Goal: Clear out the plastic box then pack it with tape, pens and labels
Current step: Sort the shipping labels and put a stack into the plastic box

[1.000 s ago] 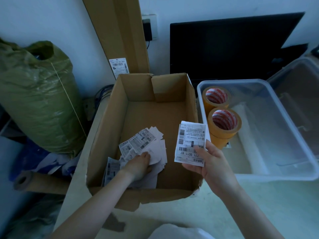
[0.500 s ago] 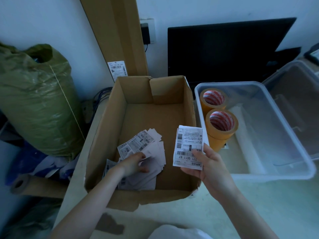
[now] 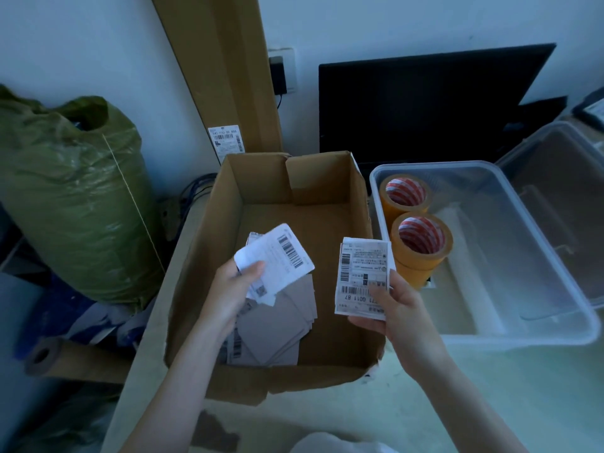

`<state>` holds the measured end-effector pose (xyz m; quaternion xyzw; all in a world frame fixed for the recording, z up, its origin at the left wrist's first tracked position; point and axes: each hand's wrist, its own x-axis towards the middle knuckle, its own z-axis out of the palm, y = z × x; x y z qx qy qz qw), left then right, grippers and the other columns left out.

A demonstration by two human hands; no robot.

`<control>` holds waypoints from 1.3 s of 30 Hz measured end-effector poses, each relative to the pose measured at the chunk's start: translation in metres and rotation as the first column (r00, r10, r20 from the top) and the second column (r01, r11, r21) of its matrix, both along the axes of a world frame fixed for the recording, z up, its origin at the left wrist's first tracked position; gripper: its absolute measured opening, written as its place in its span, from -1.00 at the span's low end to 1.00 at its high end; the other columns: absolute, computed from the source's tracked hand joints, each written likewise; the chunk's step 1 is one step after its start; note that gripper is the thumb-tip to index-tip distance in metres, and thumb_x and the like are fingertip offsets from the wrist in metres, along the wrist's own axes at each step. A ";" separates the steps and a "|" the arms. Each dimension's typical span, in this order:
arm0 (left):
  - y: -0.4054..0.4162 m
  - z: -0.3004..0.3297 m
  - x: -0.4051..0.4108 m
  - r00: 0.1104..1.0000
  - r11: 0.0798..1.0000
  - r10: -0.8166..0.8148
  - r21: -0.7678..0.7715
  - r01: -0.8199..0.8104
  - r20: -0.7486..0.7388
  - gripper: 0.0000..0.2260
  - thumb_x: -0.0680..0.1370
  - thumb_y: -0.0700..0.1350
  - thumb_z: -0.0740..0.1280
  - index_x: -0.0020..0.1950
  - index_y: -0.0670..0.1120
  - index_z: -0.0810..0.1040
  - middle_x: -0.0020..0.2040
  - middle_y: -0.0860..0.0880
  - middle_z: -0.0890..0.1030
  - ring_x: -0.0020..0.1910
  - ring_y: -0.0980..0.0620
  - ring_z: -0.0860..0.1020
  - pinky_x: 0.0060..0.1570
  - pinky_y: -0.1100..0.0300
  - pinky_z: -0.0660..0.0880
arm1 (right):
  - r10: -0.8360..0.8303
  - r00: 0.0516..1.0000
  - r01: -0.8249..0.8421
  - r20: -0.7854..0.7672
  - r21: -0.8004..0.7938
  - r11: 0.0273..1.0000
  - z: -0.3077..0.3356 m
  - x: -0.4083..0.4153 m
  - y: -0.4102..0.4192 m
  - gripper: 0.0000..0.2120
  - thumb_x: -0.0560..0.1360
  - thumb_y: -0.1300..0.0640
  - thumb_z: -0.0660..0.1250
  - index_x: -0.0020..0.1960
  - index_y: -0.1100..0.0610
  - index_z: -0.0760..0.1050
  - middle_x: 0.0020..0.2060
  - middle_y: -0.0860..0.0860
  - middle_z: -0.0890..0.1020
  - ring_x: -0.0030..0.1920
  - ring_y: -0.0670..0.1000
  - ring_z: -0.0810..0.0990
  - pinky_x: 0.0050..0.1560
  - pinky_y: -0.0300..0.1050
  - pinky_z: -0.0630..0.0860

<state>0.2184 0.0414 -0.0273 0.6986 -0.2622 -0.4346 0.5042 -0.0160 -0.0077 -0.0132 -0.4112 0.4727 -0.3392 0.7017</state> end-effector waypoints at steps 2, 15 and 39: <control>0.005 0.010 -0.008 0.997 0.998 0.040 -0.050 -0.044 -0.065 -0.83 0.60 -0.05 0.26 0.16 0.05 0.56 0.02 -0.03 0.67 0.03 -0.04 0.62 0.05 -0.06 0.55 | 0.014 1.000 -0.014 -0.018 -0.012 1.000 0.001 0.004 0.000 -0.73 0.62 0.24 0.13 0.09 -0.08 0.49 -0.01 -0.02 0.66 0.02 0.03 0.66 -0.13 -0.04 0.66; 0.012 0.023 -0.057 0.980 0.992 -0.101 -0.063 0.113 0.171 -0.74 0.52 -0.08 0.38 0.17 0.09 0.44 0.04 0.17 0.60 -0.05 0.24 0.61 -0.26 0.40 0.53 | 0.040 0.999 -0.043 -0.021 -0.127 0.991 0.004 0.019 0.000 -0.83 0.56 0.27 0.26 0.10 0.10 0.53 0.00 0.01 0.69 0.01 0.01 0.69 -0.13 -0.07 0.65; 0.008 0.049 -0.028 0.886 0.975 -0.222 0.097 0.200 0.407 -0.78 0.54 0.00 0.33 -0.15 -0.14 0.50 -0.19 0.00 0.66 -0.23 0.14 0.64 -0.22 0.16 0.55 | 0.109 0.991 -0.125 -0.083 -0.218 0.968 0.009 0.006 -0.005 -0.86 0.57 0.24 0.24 0.06 0.13 0.56 -0.11 0.02 0.71 -0.09 0.00 0.71 -0.25 -0.16 0.64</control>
